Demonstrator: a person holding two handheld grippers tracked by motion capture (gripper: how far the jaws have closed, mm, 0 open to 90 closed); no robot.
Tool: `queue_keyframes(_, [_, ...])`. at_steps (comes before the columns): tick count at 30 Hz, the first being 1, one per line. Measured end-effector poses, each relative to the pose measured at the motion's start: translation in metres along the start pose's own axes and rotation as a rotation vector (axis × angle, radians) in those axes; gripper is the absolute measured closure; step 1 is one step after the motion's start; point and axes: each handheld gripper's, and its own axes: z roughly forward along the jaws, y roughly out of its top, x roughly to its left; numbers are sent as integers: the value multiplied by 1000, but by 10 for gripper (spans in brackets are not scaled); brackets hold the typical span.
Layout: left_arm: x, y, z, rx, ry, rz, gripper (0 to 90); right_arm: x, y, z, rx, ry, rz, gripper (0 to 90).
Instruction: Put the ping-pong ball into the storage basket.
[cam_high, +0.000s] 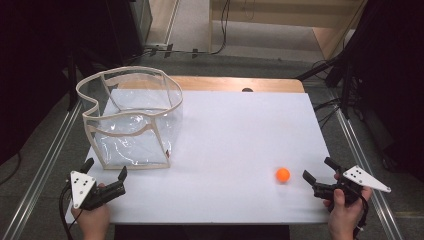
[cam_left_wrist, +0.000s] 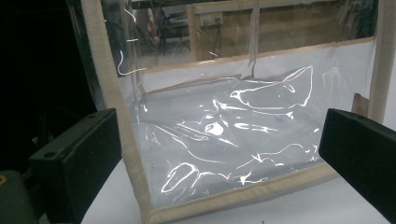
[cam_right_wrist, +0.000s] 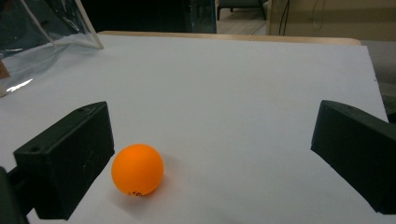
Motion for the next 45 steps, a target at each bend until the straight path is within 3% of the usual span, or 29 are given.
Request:
queue_keyframes(3, [0, 0, 0, 1, 4, -2, 0, -2, 2, 1, -16, -4, -2, 0])
queue_keyframes(4, [0, 0, 1, 2, 5, -2, 0, -5, 2, 0, -35, 49, 6, 0])
queue_keyframes(5, [-1, 0, 1, 3, 6, -1, 0, -6, 2, 0, -38, 57, 9, 0])
queue_keyframes(7, [-1, 0, 1, 10, 9, 5, 0, -5, 2, -2, -41, 34, 4, 0])
queue_keyframes(10, [-1, 0, 1, 7, 9, 10, 0, -3, 4, -4, -15, 7, -10, 0])
queue_keyframes(11, [-2, 0, 0, 6, 11, 10, 0, -1, 5, -5, 8, 45, -7, 0])
queue_keyframes(14, [-2, 0, 1, 7, 10, 10, 0, 6, 7, -5, 26, 54, -55, 0])
queue_keyframes(17, [-2, 0, 1, 6, 15, 13, 0, 16, 10, -2, 50, 3, -90, 0])
queue_keyframes(22, [-3, 0, 1, 10, 16, 21, 0, 22, 15, 2, 69, 69, -92, 0])
queue_keyframes(26, [-4, 0, 1, 12, 17, 27, 0, 30, 26, 5, 115, 86, -146, 0])
queue_keyframes(31, [-5, 0, 1, 15, 20, 32, 0, 36, 33, 11, 148, 101, -179, 0])
queue_keyframes(41, [-5, 0, 2, 18, 23, 33, 0, 37, 39, 20, 214, 104, -185, 0])
queue_keyframes(45, [-6, 0, 2, 19, 24, 38, 0, 37, 42, 25, 247, 138, -190, 0])
